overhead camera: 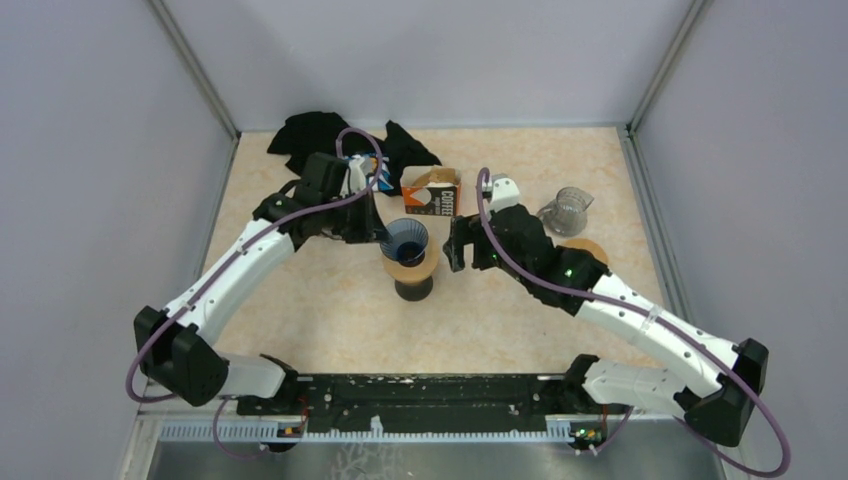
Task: Place the coffee filter in the dripper
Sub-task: Place the coffee dripper in the dripper holder.
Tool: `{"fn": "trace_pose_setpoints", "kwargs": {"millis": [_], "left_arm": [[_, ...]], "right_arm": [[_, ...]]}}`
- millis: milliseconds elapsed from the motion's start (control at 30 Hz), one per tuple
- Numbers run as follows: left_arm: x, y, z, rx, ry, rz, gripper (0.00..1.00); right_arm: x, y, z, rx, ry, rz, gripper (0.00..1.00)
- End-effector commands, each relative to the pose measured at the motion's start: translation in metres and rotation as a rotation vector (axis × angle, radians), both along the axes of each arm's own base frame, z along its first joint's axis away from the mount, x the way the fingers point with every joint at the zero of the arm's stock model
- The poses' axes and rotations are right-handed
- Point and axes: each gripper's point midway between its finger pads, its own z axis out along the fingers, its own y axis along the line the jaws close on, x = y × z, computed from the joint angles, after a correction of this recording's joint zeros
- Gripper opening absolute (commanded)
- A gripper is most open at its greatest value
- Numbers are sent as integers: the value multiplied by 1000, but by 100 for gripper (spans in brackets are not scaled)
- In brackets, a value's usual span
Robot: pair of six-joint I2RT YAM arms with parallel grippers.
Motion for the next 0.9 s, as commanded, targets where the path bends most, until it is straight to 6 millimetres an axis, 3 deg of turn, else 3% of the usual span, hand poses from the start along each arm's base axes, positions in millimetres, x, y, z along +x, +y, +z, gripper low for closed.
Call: {"fn": "trace_pose_setpoints", "kwargs": {"millis": [0, 400, 867], "left_arm": [[12, -6, 16, -14, -67, 8, 0], [9, -10, -2, 17, -29, -15, 0], [9, -8, -14, 94, -2, -14, 0]], "right_arm": [[9, 11, 36, 79, -60, 1, 87], [21, 37, 36, 70, -28, 51, 78], [42, 67, 21, 132, 72, 102, 57]]}}
